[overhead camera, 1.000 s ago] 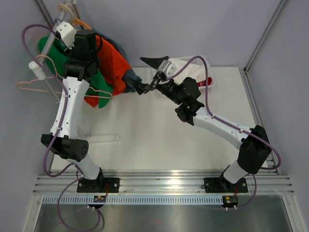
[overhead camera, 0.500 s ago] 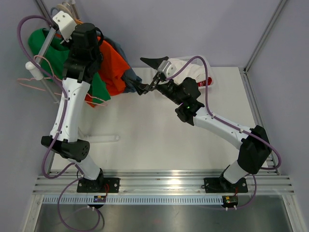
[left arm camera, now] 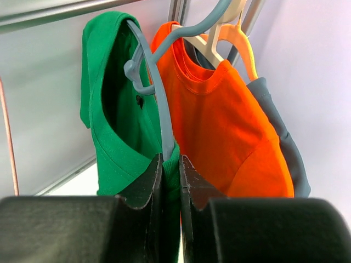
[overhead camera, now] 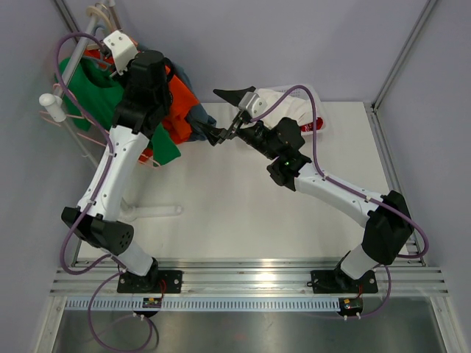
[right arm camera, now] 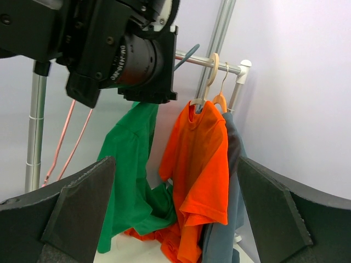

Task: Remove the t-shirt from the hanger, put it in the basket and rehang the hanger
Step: Grab a hanger with a tshirt on it with the left arm

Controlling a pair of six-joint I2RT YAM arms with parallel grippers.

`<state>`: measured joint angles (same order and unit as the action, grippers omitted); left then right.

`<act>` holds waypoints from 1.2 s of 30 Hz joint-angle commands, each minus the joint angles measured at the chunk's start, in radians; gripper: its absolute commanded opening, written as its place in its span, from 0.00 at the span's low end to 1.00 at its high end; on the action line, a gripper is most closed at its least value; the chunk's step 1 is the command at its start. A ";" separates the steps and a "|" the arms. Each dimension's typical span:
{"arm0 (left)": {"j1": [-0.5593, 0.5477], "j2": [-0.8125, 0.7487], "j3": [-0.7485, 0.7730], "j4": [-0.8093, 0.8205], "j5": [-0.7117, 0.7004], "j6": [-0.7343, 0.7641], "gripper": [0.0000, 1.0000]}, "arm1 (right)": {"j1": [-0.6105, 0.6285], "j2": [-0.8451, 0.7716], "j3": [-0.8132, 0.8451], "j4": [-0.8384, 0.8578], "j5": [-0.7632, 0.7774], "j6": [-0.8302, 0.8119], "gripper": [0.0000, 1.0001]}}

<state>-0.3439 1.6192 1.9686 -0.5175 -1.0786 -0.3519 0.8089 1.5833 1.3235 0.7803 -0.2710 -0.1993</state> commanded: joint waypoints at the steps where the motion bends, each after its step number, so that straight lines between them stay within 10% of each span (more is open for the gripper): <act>1: -0.020 -0.085 -0.042 0.120 -0.067 -0.019 0.00 | 0.003 -0.008 0.033 0.025 0.012 -0.011 0.99; 17: -0.128 -0.102 -0.192 0.634 -0.188 0.343 0.00 | 0.003 -0.025 0.023 0.019 0.013 -0.017 0.99; 36: -0.237 -0.199 -0.304 0.318 -0.037 0.030 0.00 | -0.010 -0.161 -0.098 0.066 0.203 -0.025 0.99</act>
<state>-0.5583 1.4956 1.6550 -0.2153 -1.1370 -0.2558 0.8082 1.4933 1.2484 0.7696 -0.1810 -0.2146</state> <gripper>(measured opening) 0.145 0.990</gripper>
